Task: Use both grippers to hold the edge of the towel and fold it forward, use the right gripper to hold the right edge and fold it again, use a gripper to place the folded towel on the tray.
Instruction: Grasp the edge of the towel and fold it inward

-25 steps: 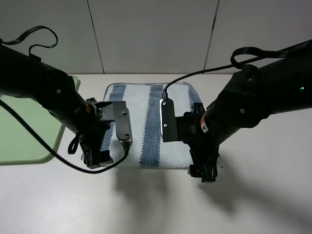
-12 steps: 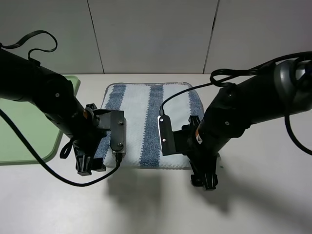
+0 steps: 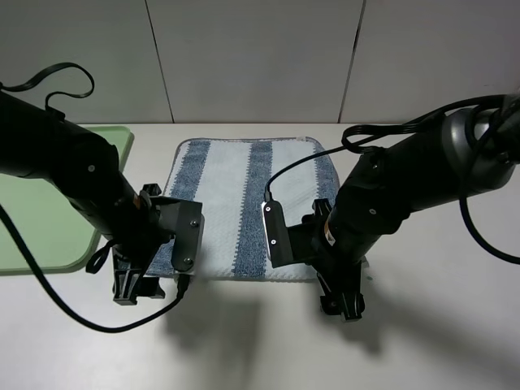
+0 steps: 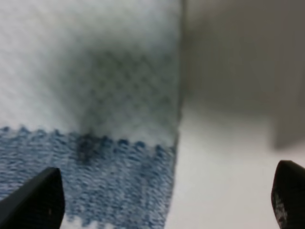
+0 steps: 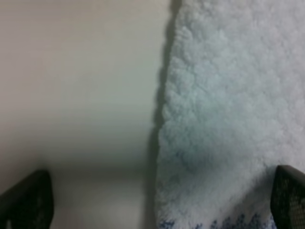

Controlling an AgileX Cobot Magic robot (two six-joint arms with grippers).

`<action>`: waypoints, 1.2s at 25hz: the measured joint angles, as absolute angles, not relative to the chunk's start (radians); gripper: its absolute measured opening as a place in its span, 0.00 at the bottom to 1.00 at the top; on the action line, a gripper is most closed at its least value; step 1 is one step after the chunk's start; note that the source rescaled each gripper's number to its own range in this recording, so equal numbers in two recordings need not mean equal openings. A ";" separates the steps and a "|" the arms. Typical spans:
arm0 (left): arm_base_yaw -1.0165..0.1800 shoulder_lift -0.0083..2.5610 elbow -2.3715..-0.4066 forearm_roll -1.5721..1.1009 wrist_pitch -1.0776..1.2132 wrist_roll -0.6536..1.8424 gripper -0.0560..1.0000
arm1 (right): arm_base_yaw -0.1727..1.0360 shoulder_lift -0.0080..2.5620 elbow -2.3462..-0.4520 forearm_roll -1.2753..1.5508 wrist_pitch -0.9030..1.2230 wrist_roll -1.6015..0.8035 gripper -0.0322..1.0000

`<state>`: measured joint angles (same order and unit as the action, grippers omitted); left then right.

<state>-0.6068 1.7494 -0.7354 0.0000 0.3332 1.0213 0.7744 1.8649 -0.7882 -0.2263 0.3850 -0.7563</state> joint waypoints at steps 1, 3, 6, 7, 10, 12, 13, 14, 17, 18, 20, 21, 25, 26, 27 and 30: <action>-0.607 1.749 -0.732 0.000 0.334 1.030 0.86 | 0.774 1.865 -0.788 -0.226 0.385 -0.756 1.00; -0.607 1.749 -0.727 0.000 0.334 1.038 0.86 | 0.774 1.865 -0.788 -0.226 0.385 -0.756 1.00; -0.607 1.749 -0.728 0.000 0.330 1.052 0.86 | 0.774 1.865 -0.788 -0.225 0.385 -0.757 1.00; -0.607 1.749 -0.728 0.000 0.327 1.063 0.86 | 0.774 1.865 -0.788 -0.225 0.385 -0.757 1.00; -0.607 1.749 -0.728 0.000 0.311 1.104 0.86 | 0.774 1.865 -0.788 -0.225 0.385 -0.757 1.00; -0.607 1.749 -0.728 0.000 0.288 1.115 0.86 | 0.774 1.865 -0.788 -0.225 0.385 -0.757 1.00; -0.607 1.749 -0.728 0.000 0.279 1.118 0.86 | 0.774 1.865 -0.788 -0.225 0.385 -0.757 1.00; -0.607 1.749 -0.728 0.000 0.268 1.119 0.86 | 0.774 1.865 -0.788 -0.225 0.385 -0.757 1.00; -0.607 1.752 -0.728 0.000 0.239 1.120 0.84 | 0.774 1.865 -0.788 -0.225 0.385 -0.757 1.00; -0.607 1.760 -0.728 0.000 0.236 1.120 0.84 | 0.774 1.865 -0.788 -0.225 0.385 -0.757 1.00; -0.607 1.785 -0.728 0.000 0.235 1.120 0.83 | 0.774 1.865 -0.788 -0.224 0.384 -0.757 1.00; -0.607 1.800 -0.728 0.000 0.235 1.120 0.83 | 0.774 1.865 -0.788 -0.222 0.384 -0.757 1.00; -0.607 1.840 -0.728 0.000 0.236 1.118 0.83 | 0.774 1.866 -0.788 -0.219 0.384 -0.757 1.00; -0.607 1.841 -0.729 0.000 0.236 1.117 0.83 | 0.774 1.866 -0.788 -0.219 0.384 -0.759 1.00; -0.607 1.841 -0.729 0.000 0.235 1.117 0.83 | 0.774 1.866 -0.788 -0.218 0.383 -0.760 1.00; -0.607 1.844 -0.729 0.000 0.234 1.116 0.83 | 0.774 1.866 -0.788 -0.217 0.382 -0.760 1.00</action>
